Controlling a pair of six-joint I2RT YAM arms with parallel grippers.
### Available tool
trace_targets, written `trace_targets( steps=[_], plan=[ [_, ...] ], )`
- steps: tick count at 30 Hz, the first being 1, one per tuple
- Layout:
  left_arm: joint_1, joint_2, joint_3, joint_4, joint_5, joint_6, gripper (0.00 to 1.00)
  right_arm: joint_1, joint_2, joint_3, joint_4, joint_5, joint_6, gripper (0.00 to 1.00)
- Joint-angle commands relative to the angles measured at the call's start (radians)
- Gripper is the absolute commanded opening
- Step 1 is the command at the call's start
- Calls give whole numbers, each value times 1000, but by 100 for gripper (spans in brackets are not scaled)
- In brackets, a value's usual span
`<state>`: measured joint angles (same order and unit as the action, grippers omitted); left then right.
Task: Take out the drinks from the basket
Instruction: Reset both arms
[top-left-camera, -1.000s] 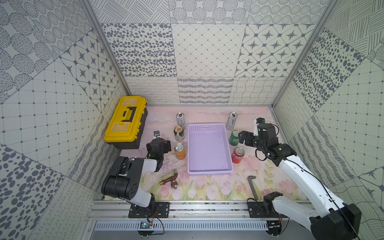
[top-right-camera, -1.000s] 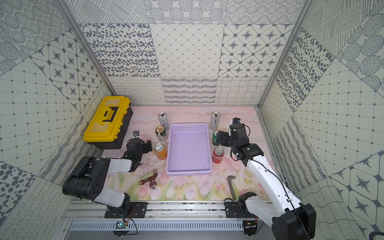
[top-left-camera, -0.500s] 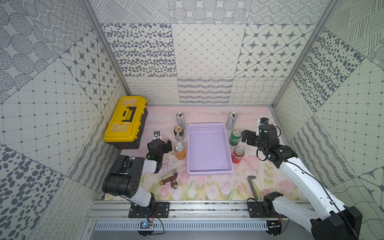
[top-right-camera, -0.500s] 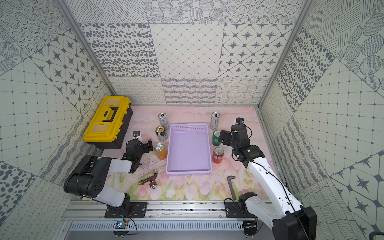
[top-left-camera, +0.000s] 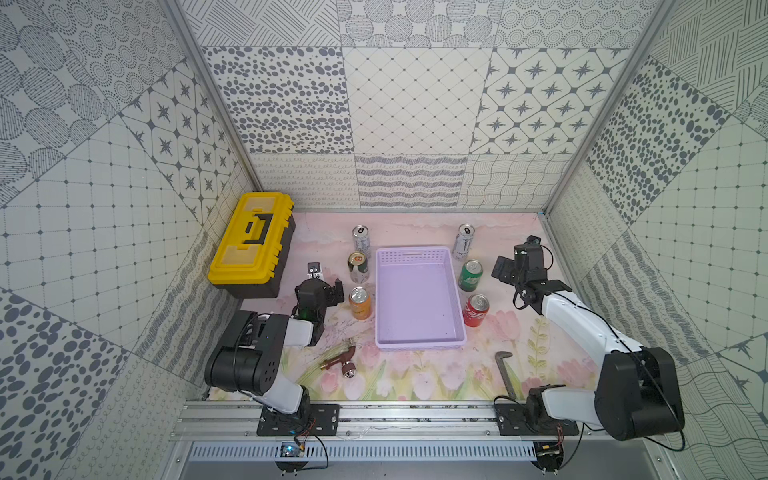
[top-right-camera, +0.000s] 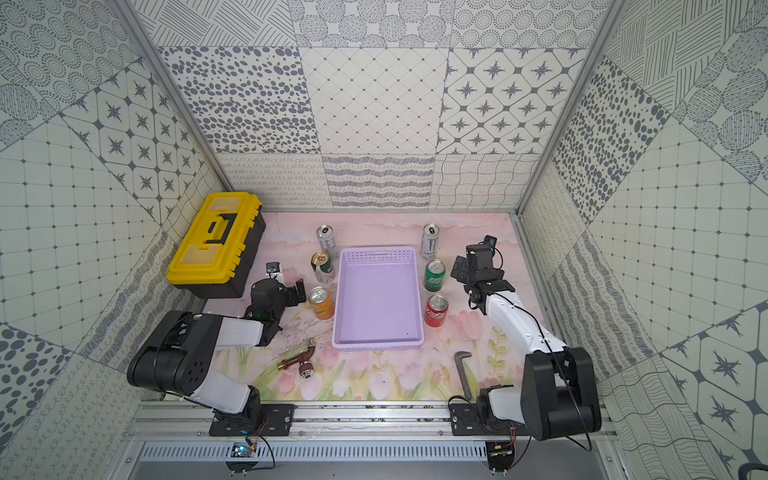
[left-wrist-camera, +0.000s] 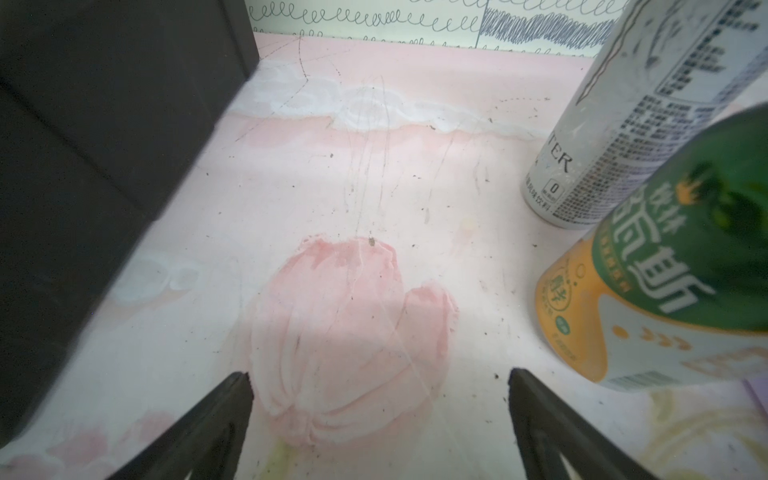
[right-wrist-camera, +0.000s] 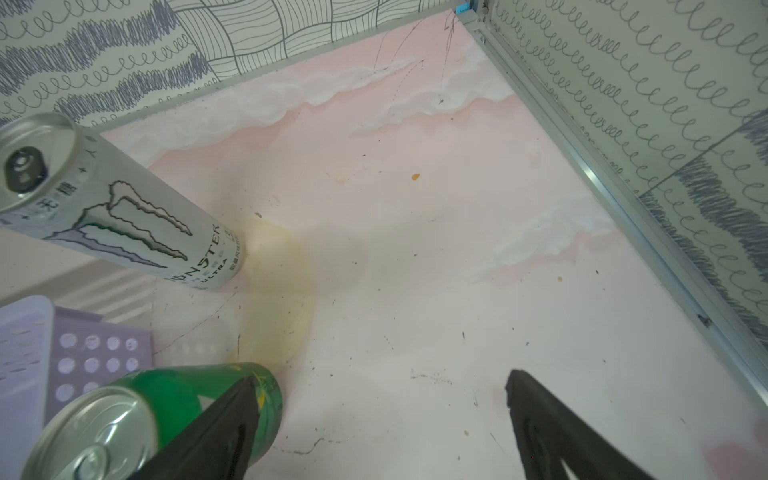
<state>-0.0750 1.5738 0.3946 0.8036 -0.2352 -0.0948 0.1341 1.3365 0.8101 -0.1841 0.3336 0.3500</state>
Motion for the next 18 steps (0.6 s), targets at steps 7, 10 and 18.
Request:
trace_targets(
  steps=[7,10,18],
  plan=[
    [4,0,1,66,22,6,100,-74,59,-154,559,-35,-252,97],
    [5,-1,2,68,22,6,100,-83,73,-184,594,-64,-267,97],
    [5,0,2,66,22,6,100,-91,109,-349,855,-158,-274,97]
  ],
)
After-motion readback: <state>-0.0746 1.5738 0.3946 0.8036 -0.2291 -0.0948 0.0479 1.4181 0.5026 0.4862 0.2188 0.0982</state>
